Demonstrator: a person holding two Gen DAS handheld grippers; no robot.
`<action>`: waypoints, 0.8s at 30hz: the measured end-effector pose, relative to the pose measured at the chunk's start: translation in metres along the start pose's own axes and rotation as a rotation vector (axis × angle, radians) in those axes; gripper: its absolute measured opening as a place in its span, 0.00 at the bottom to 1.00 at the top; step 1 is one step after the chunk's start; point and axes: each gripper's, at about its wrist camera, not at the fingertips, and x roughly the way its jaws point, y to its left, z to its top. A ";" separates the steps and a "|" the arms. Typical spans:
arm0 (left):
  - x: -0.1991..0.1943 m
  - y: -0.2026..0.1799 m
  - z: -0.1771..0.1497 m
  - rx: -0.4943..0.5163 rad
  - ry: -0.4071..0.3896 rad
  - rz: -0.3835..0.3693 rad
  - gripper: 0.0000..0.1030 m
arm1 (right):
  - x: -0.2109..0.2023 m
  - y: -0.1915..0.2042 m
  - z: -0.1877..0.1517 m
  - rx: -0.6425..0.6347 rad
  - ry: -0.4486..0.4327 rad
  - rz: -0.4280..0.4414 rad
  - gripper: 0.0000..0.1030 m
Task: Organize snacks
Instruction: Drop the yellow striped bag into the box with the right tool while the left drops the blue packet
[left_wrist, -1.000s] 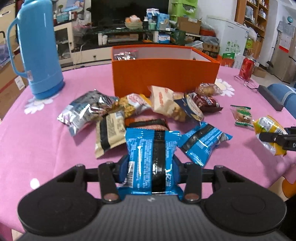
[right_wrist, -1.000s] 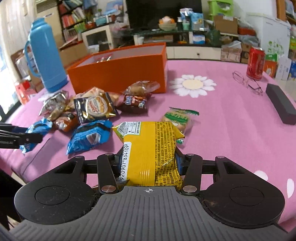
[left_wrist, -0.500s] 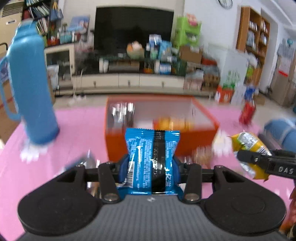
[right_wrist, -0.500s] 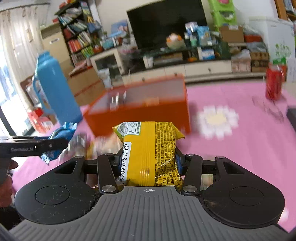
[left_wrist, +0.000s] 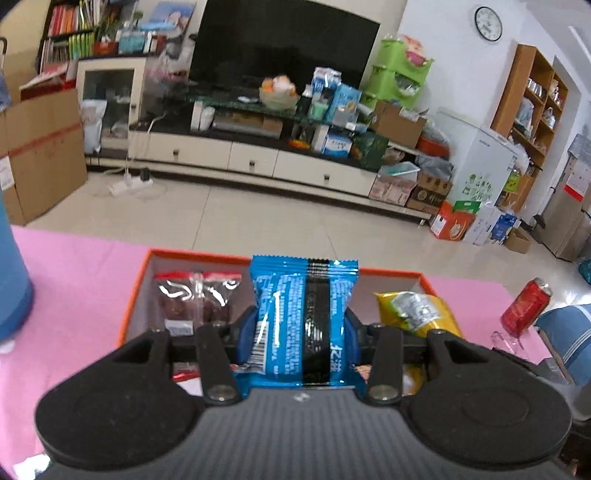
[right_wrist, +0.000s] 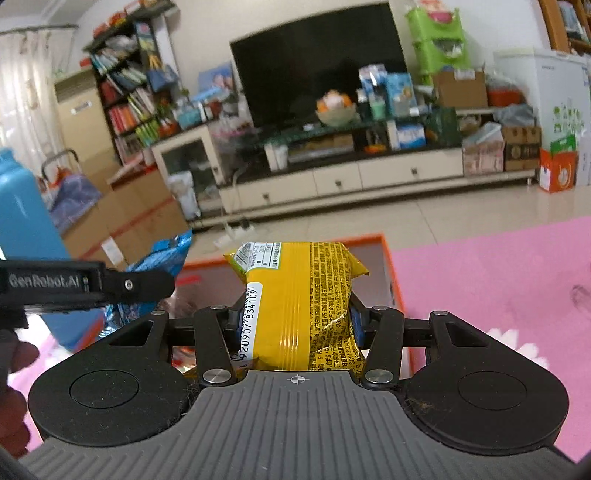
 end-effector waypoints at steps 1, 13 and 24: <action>0.006 0.002 -0.002 -0.002 0.011 0.000 0.44 | 0.009 0.000 -0.003 0.005 0.012 -0.002 0.30; 0.030 0.017 -0.014 -0.015 0.049 0.078 0.60 | 0.036 0.023 -0.007 -0.183 -0.007 -0.127 0.46; -0.077 -0.015 -0.012 0.084 -0.130 0.018 0.67 | -0.059 -0.007 0.016 0.005 -0.146 -0.067 0.81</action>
